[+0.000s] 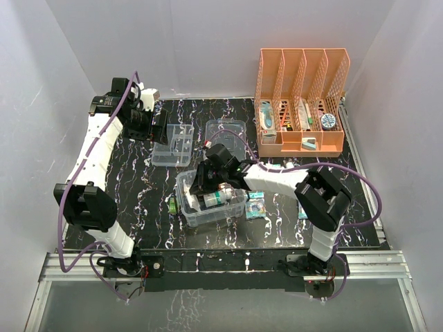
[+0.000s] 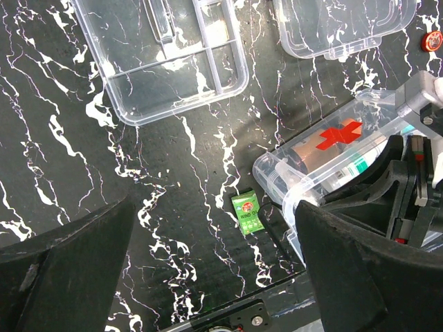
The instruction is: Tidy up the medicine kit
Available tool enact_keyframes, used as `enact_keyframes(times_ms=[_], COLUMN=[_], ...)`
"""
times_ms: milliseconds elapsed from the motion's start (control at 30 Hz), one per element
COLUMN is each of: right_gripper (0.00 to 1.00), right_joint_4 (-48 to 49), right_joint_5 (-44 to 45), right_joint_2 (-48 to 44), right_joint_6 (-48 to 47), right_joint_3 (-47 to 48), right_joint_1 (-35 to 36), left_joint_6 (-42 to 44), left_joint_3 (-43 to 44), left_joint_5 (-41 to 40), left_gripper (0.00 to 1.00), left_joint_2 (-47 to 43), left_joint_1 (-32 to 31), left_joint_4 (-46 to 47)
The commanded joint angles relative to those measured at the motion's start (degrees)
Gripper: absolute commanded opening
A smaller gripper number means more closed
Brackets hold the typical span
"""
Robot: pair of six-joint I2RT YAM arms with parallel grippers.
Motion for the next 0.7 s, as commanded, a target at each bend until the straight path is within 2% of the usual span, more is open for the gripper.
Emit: enact_keyframes(times_ms=[0, 133, 200, 367, 500, 667], right_gripper=[0.21, 0.43, 0.49, 0.52, 0.56, 0.58], right_joint_4=[-3.7, -5.1, -5.9, -10.5, -15.0, -20.2], right_joint_5=[3.2, 3.7, 4.4, 8.3, 12.4, 19.2], right_joint_2=[-1.4, -2.5, -3.4, -7.8, -11.9, -15.7], right_joint_6=[-2.6, -4.3, -5.1, -7.2, -8.4, -9.7], right_joint_3=[3.6, 5.1, 5.5, 8.1, 10.2, 12.9], right_joint_1=[-0.1, 0.0, 0.0, 0.8, 1.0, 1.0], left_joint_6=[-0.1, 0.0, 0.2, 0.4, 0.6, 1.8], left_joint_3=[0.4, 0.2, -0.3, -3.2, -10.4, -18.6], left_joint_5=[1.8, 1.6, 1.2, 0.1, 0.2, 0.1], left_gripper=[0.99, 0.99, 0.99, 0.99, 0.97, 0.83], left_joint_2=[-0.3, -0.5, -0.8, -2.7, -6.6, -8.3], left_joint_1=[0.2, 0.2, 0.2, 0.2, 0.2, 0.2], left_joint_4=[-0.5, -0.4, -0.3, -0.1, 0.0, -3.6])
